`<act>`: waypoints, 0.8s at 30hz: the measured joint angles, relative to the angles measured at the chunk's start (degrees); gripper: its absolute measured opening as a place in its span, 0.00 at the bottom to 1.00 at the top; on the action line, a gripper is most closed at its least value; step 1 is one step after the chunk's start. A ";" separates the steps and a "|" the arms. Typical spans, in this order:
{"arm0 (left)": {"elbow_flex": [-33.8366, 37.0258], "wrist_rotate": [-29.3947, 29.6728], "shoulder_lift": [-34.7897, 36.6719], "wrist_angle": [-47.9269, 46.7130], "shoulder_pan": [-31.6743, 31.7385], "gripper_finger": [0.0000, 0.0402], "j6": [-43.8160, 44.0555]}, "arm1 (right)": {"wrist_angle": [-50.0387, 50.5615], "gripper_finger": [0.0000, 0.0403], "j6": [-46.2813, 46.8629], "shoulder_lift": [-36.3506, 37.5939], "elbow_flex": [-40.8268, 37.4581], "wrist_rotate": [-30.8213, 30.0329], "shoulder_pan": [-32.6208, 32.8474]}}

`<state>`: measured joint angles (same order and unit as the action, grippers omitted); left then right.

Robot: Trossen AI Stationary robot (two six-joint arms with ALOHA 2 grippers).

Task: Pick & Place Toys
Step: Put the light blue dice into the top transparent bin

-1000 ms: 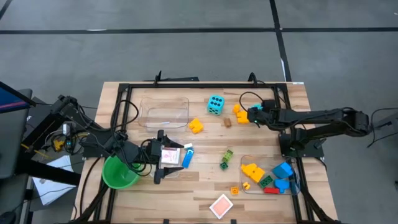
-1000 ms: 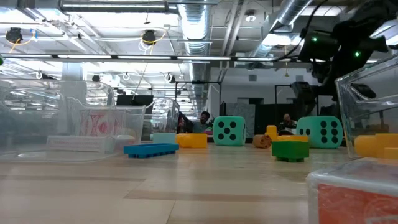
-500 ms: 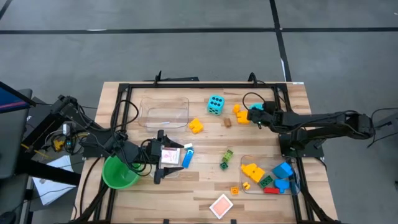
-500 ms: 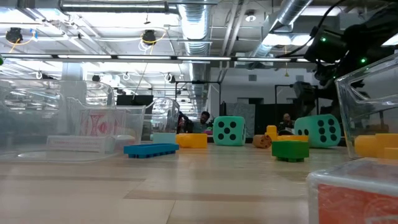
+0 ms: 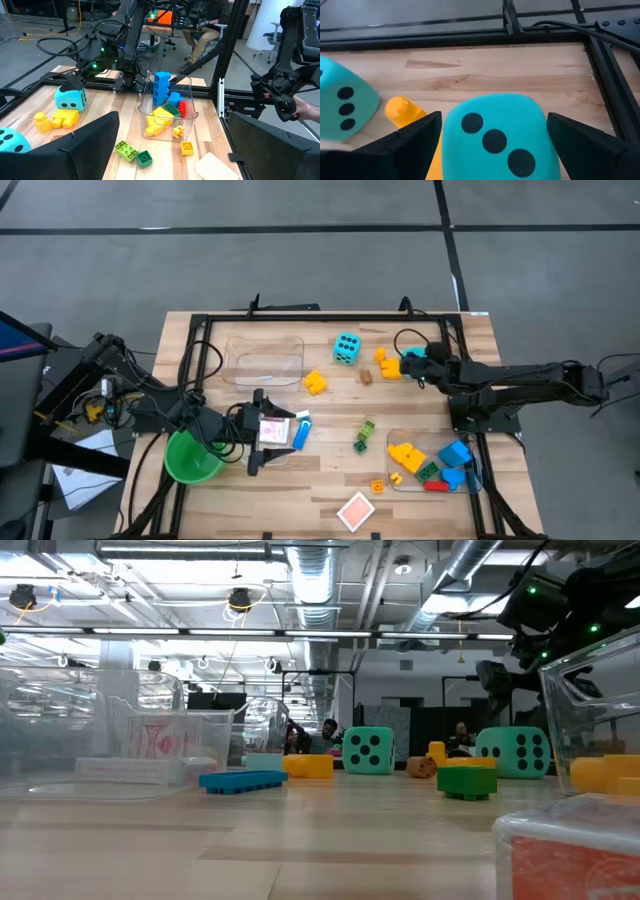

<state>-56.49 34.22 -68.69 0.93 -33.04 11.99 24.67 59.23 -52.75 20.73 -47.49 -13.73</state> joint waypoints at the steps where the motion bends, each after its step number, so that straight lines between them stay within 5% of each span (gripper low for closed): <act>1: 0.00 0.01 -0.01 0.00 0.00 0.92 0.00 | 0.49 0.88 0.05 -0.09 0.01 -0.23 0.31; 24: 0.00 0.01 -0.02 0.00 0.00 0.92 0.11 | -0.09 0.88 -0.88 -5.53 0.22 -2.52 2.46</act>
<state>-56.49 34.23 -68.71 0.93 -33.04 12.10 24.58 58.35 -58.28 20.95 -50.01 -11.27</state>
